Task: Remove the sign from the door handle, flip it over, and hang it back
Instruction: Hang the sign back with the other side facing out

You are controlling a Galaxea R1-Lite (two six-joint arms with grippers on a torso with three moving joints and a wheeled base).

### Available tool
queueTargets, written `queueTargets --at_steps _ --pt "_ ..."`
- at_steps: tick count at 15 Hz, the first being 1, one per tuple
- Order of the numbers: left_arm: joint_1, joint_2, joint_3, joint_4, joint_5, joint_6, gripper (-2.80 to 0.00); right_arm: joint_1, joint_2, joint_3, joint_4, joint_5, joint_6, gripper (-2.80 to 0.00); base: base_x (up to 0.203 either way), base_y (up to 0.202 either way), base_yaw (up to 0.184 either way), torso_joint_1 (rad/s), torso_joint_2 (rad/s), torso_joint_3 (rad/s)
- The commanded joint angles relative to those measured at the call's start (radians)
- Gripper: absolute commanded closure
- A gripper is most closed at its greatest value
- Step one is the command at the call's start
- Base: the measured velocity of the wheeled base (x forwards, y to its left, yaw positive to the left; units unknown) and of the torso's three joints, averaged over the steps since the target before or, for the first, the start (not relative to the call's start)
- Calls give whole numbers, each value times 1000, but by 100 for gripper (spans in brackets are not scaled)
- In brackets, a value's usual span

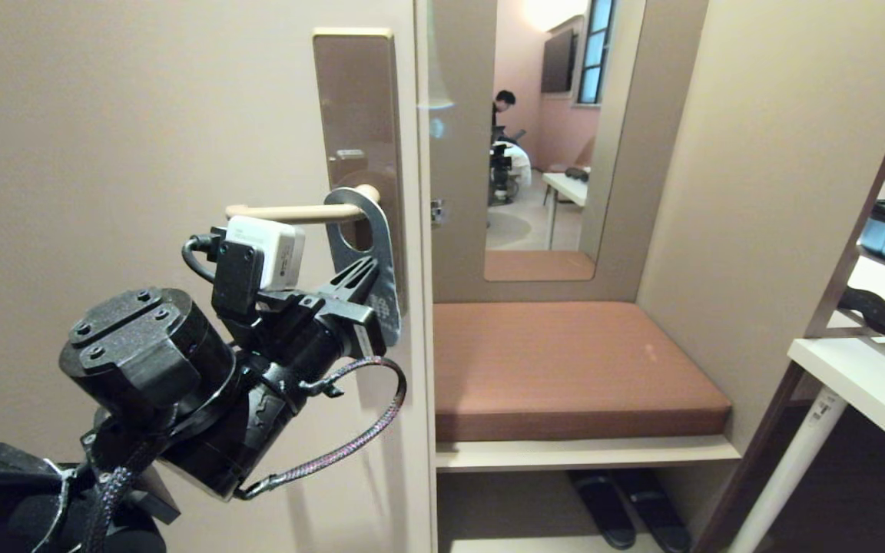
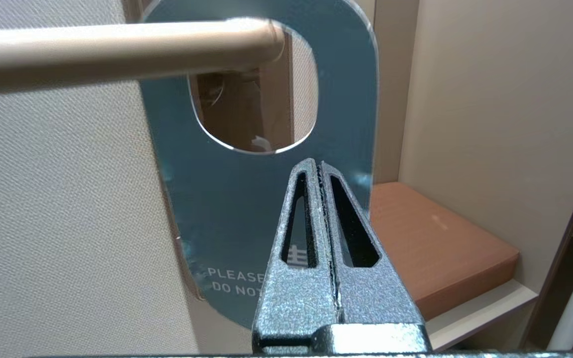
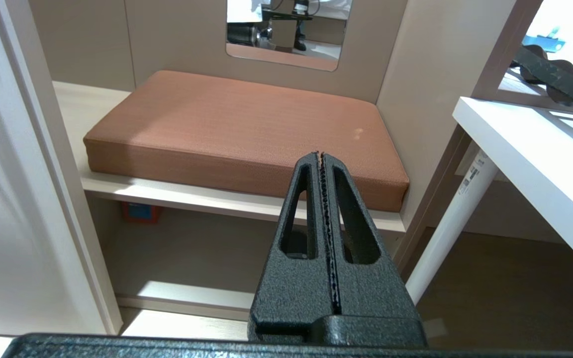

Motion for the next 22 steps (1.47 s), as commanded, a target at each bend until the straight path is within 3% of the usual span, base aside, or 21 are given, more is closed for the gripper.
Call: queueTargets --at_steps 1,13,22 --pt "1 27 -7 -9 4 -1 0 0 0 0 0 1 -1 0 0 0 0 0 0 0" --pt "43 82 -76 -11 8 -2 0 0 0 0 0 1 -1 0 0 0 0 0 0 0" --pt "40 65 -49 -11 12 2 0 0 0 0 0 0 -1 0 0 0 0 0 0 0"
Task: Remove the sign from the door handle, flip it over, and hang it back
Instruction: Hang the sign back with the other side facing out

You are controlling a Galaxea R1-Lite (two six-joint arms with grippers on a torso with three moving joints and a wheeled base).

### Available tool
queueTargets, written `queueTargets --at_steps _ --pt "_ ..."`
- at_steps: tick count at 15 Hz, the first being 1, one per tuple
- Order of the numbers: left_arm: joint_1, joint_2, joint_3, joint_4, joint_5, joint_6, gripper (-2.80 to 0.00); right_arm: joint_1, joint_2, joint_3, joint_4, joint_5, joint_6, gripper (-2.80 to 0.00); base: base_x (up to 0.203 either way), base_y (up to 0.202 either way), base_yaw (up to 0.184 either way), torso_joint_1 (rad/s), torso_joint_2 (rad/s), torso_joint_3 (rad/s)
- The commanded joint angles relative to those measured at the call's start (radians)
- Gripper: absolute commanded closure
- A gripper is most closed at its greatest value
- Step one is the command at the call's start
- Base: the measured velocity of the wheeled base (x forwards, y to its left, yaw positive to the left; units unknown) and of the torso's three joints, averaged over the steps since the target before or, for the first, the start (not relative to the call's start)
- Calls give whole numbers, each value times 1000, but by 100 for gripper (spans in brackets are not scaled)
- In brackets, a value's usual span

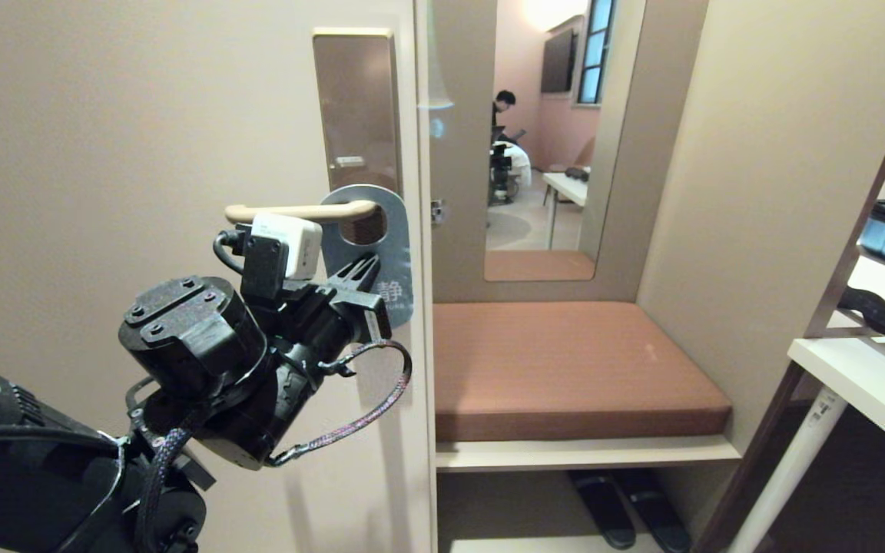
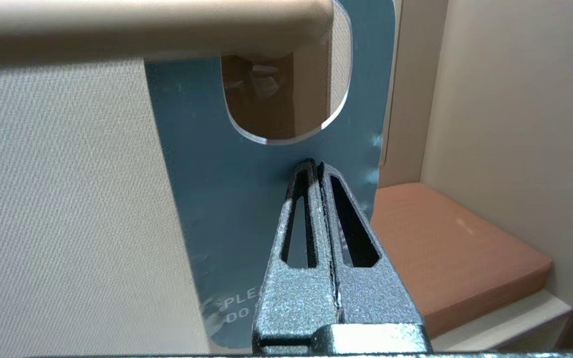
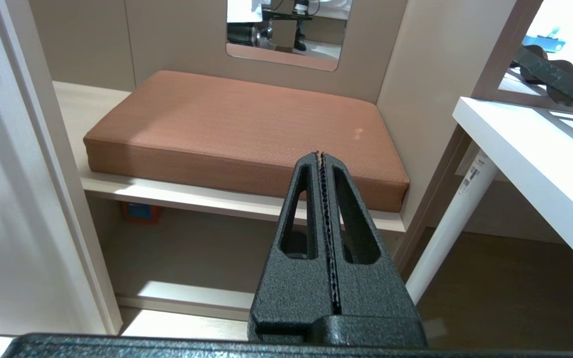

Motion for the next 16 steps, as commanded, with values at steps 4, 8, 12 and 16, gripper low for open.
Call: queueTargets --at_steps 4,8,12,16 --pt "-3 -76 115 -8 2 1 0 0 0 0 0 1 -1 0 0 0 0 0 0 0" --pt "-3 -160 215 -9 2 22 0 0 0 0 0 1 -1 0 0 0 0 0 0 0" --pt "17 -257 356 -8 3 53 0 0 0 0 0 -1 -1 0 0 0 0 0 0 0" --pt "172 -343 449 -8 0 80 0 0 0 0 0 0 -1 0 0 0 0 0 0 0"
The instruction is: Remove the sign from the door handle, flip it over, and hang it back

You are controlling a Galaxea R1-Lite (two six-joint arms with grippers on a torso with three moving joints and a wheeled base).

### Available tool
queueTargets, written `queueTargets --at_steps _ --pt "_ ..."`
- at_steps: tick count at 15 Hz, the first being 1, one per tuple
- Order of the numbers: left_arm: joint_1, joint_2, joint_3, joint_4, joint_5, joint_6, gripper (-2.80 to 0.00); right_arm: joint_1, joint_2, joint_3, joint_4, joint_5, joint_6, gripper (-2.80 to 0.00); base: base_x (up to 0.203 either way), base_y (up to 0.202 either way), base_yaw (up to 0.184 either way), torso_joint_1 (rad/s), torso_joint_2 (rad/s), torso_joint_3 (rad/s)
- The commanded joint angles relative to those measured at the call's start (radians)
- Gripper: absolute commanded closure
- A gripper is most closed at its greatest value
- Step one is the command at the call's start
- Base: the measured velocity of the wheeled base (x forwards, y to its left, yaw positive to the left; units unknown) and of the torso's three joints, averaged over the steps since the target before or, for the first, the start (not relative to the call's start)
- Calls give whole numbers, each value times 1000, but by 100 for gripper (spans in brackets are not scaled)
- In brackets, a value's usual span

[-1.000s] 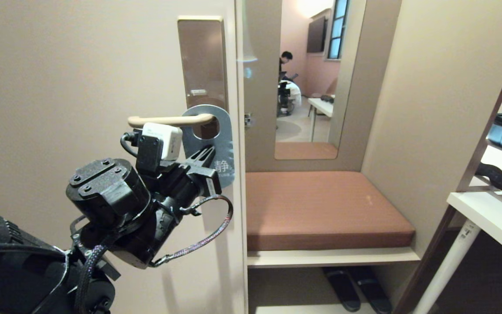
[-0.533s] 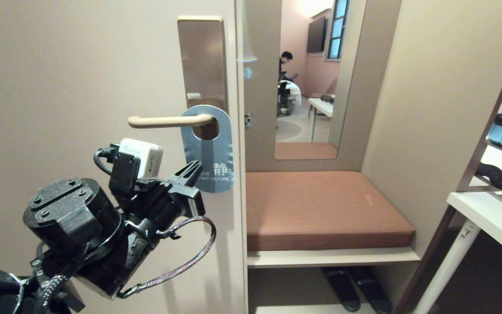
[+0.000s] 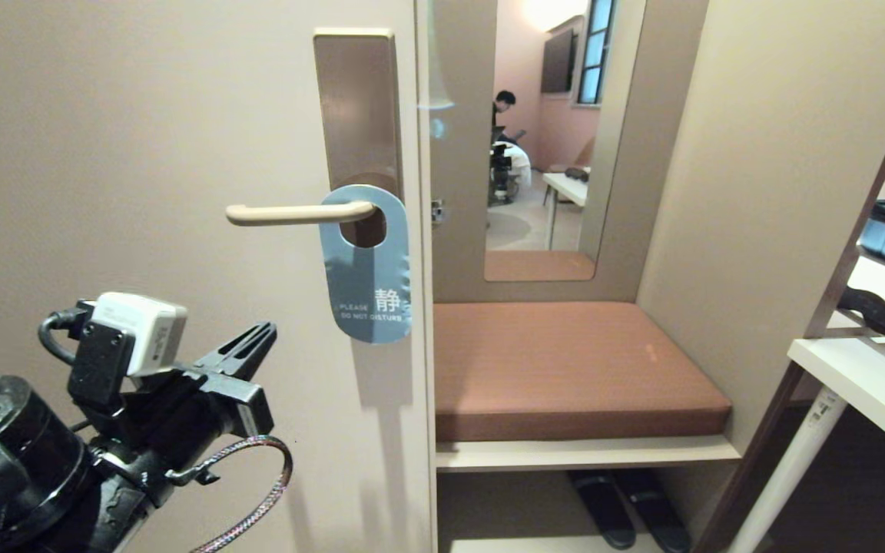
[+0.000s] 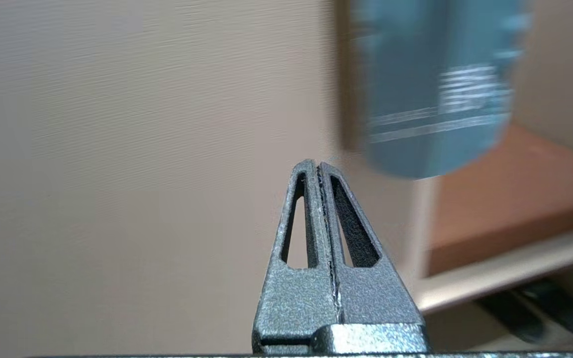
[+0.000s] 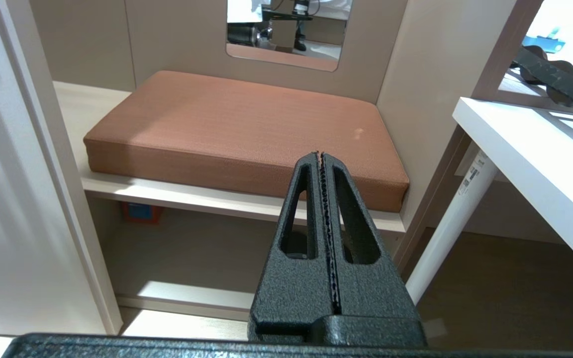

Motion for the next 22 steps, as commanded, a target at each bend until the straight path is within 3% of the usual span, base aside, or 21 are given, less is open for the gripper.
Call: queueTargets --at_steps 1,9,18,22 --pt "89 -70 44 -8 0 7 0 0 0 0 0 1 -1 0 0 0 0 0 0 0" --pt "401 -140 134 -4 -6 21 0 0 0 0 0 1 -1 0 0 0 0 0 0 0" --pt "422 -296 173 52 -1 26 0 0 0 0 0 1 -1 0 0 0 0 0 0 0" --pt "409 -500 173 210 -4 50 0 0 0 0 0 1 -1 0 0 0 0 0 0 0"
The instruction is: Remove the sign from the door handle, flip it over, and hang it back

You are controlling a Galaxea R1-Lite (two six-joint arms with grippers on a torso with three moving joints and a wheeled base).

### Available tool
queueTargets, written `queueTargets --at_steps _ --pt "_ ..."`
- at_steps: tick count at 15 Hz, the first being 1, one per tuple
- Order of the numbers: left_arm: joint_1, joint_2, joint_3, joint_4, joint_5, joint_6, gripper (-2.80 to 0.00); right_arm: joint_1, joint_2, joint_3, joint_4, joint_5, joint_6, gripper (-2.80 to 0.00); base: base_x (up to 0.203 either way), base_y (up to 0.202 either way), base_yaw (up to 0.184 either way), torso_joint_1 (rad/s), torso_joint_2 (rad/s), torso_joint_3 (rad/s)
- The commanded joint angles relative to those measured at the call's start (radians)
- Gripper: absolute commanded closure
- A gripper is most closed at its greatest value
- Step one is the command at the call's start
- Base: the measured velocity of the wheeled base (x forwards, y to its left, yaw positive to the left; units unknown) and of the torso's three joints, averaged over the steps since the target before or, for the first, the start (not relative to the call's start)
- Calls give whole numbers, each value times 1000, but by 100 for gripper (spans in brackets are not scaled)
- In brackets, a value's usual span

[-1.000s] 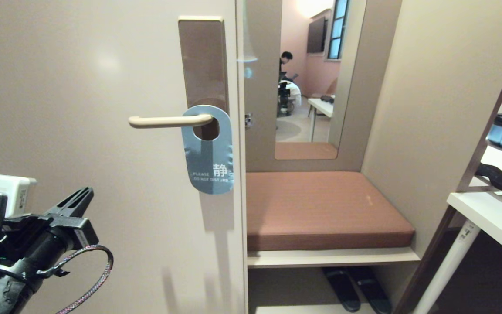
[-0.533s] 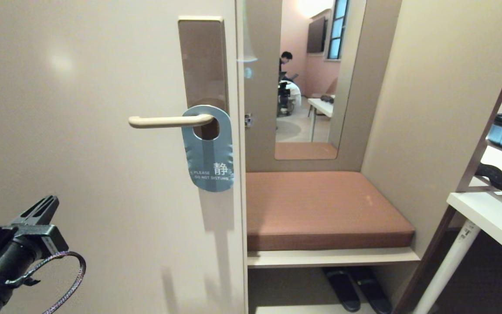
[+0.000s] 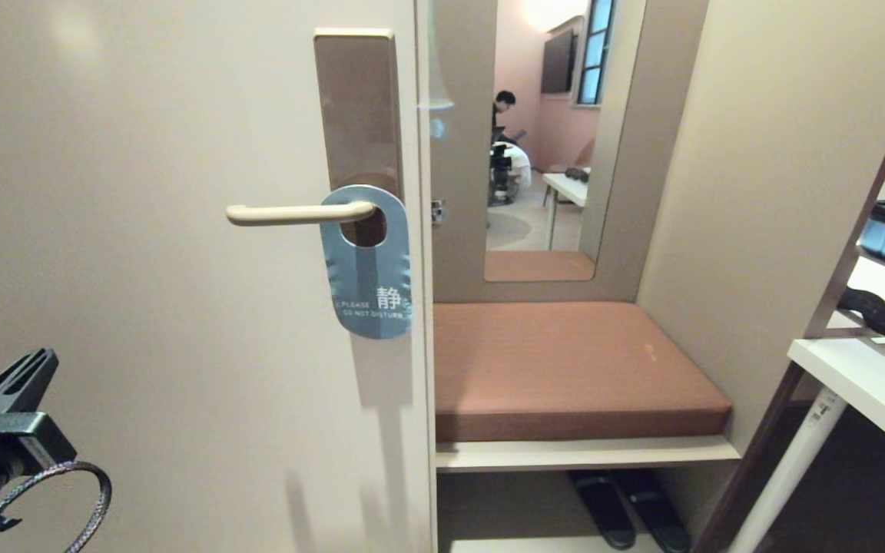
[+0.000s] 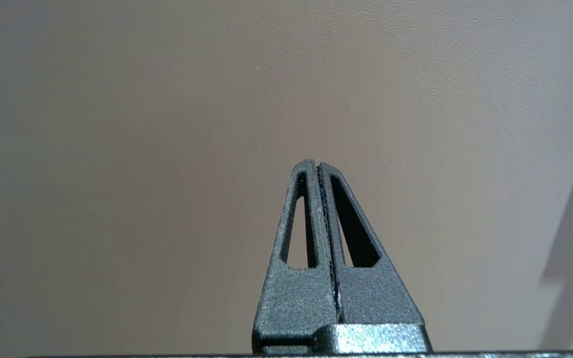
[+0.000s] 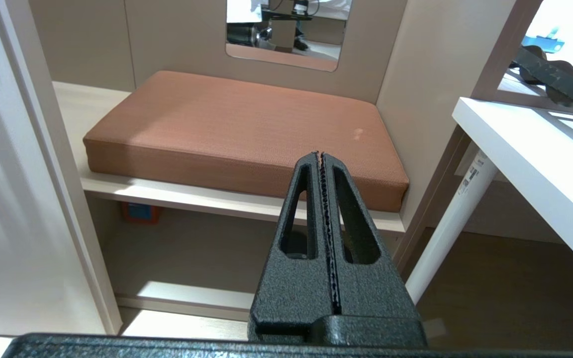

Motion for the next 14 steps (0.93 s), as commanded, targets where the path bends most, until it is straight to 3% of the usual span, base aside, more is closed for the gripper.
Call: queueTargets --at_steps 1,7,10,14 --pt "-15 -182 0 92 -1 -9 0 0 0 0 0 0 -1 0 0 0 0 0 0 0" --pt "24 -579 0 619 -36 -130 0 0 0 0 0 0 -1 0 0 0 0 0 0 0" --pt "41 -702 0 788 -86 -145 0 0 0 0 0 0 -1 0 0 0 0 0 0 0" --pt "121 -848 0 957 -197 -144 0 0 0 0 0 0 -1 0 0 0 0 0 0 0"
